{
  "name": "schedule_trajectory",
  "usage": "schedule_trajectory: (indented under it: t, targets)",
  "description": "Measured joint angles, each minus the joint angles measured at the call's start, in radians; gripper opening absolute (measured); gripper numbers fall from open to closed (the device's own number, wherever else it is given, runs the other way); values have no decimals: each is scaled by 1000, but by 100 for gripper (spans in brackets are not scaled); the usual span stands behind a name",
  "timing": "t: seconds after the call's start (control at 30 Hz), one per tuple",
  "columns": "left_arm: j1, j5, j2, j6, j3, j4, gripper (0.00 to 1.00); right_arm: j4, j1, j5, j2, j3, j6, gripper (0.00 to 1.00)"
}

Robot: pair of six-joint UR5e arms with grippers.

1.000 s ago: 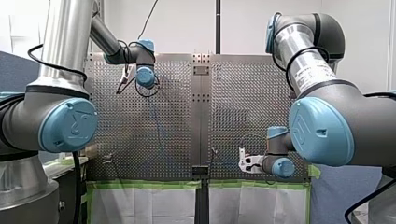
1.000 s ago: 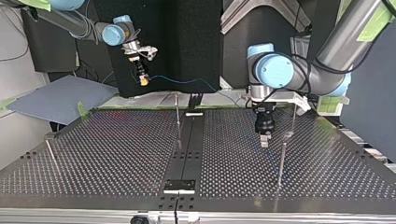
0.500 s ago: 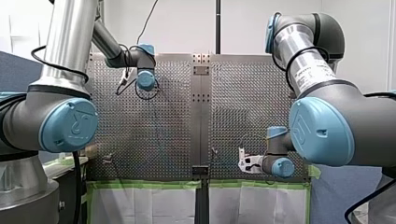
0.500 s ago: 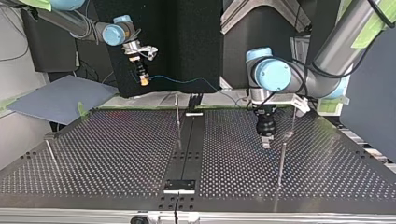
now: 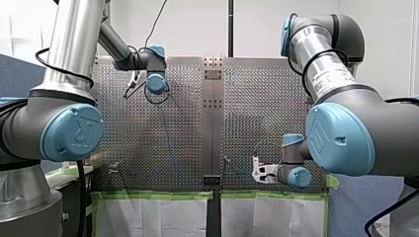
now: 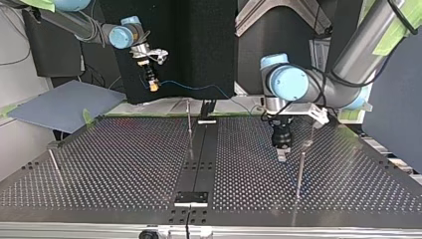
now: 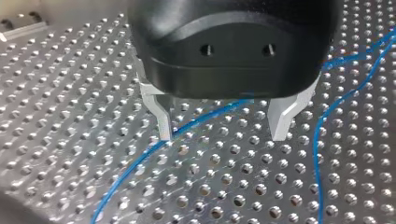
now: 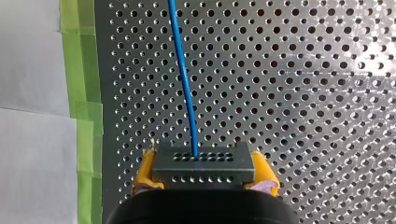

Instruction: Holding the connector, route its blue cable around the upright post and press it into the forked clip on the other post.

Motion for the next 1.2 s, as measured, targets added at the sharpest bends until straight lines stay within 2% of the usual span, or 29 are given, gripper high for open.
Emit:
schedule_trajectory:
  t: [0.4, 0.87, 1.2]
  targets:
    - [8, -31, -10, 23, 11, 6, 99, -1, 1, 0, 0, 0, 0, 0]
    - [-20, 8, -16, 35, 23, -10, 99, 0, 5, 0, 0, 0, 0, 0]
    - [-33, -29, -77, 61, 24, -8, 99, 0, 5, 0, 0, 0, 0, 0]
